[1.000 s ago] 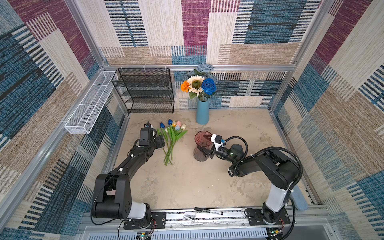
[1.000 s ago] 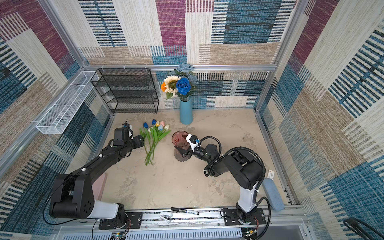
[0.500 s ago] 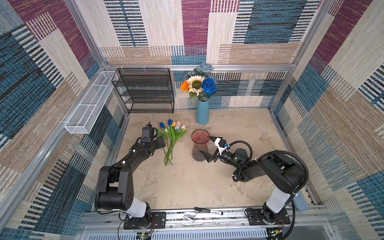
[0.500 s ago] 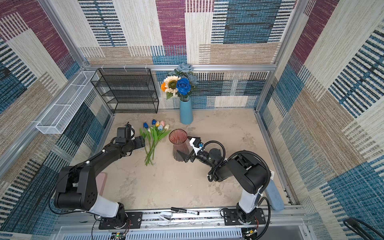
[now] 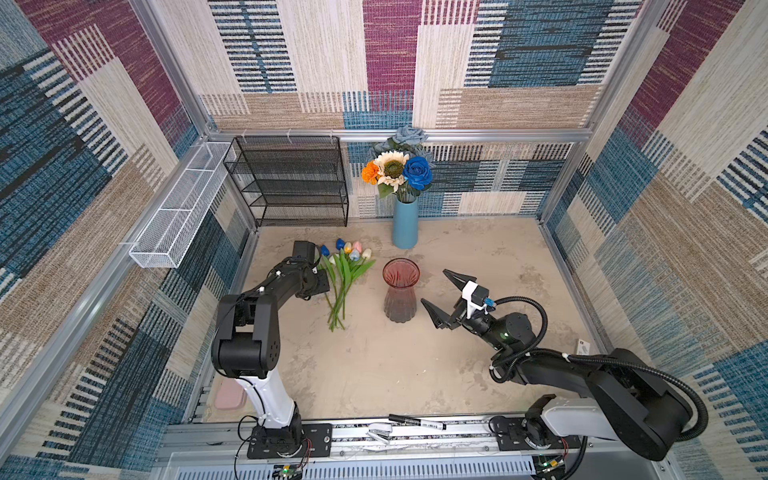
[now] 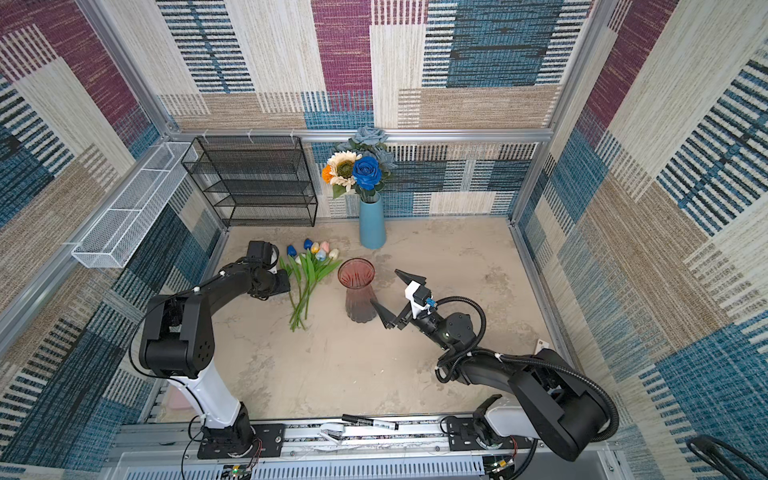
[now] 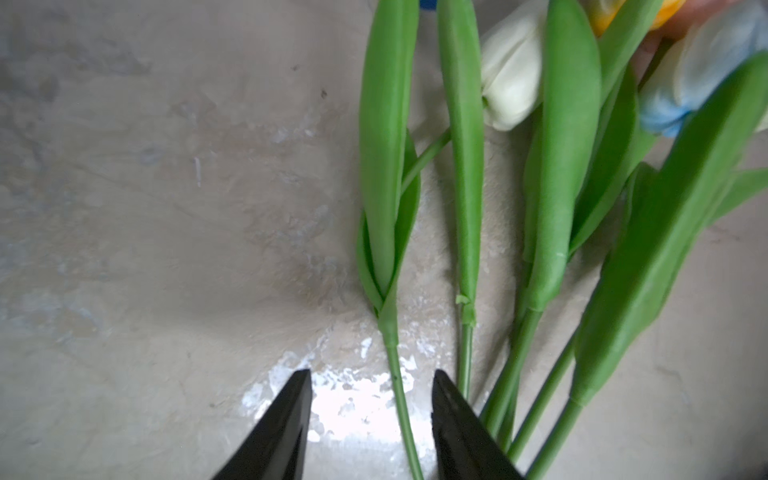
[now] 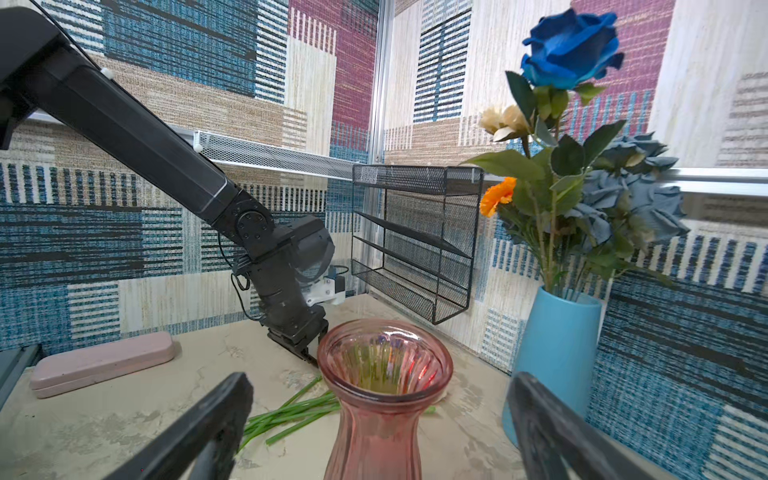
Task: Arrange the flowers into the vase
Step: 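Release the pink vase with the right gripper while the left descends to tulips, then close the left gripper on one white tulip stem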
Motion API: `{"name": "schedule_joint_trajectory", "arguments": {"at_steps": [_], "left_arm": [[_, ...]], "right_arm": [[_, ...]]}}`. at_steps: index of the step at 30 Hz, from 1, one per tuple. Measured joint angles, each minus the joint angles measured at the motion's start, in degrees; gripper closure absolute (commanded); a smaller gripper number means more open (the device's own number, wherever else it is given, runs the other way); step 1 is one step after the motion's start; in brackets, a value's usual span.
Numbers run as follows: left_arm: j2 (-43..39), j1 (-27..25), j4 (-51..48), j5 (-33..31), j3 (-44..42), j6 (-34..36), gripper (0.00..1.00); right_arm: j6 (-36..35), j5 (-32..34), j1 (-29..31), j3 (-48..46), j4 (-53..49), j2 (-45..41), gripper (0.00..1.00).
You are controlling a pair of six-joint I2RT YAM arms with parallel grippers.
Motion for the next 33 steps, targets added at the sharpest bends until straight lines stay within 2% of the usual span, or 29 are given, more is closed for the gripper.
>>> {"name": "schedule_joint_trajectory", "arguments": {"at_steps": [9, 15, 21, 27, 33], "left_arm": [[4.04, -2.23, -8.07, -0.28, 3.50, -0.48, 0.64], [5.73, -2.56, -9.68, -0.66, 4.94, -0.70, 0.67], [7.89, -2.67, -10.84, -1.95, 7.56, -0.79, 0.80], [7.98, -2.67, -11.32, -3.28, 8.04, -1.09, 0.84], [5.88, -1.86, -12.50, -4.20, 7.21, -1.36, 0.96]], "right_arm": [[0.46, 2.84, 0.00, -6.78, 1.62, -0.79, 0.00], [0.44, 3.78, 0.00, -7.34, 2.56, -3.04, 0.00], [1.53, 3.80, 0.00, -8.37, 3.06, -1.36, 0.00], [1.79, 4.48, 0.04, -8.87, 3.89, -1.29, 0.00], [2.36, 4.92, 0.09, -9.35, 4.20, -2.40, 0.00]]}}
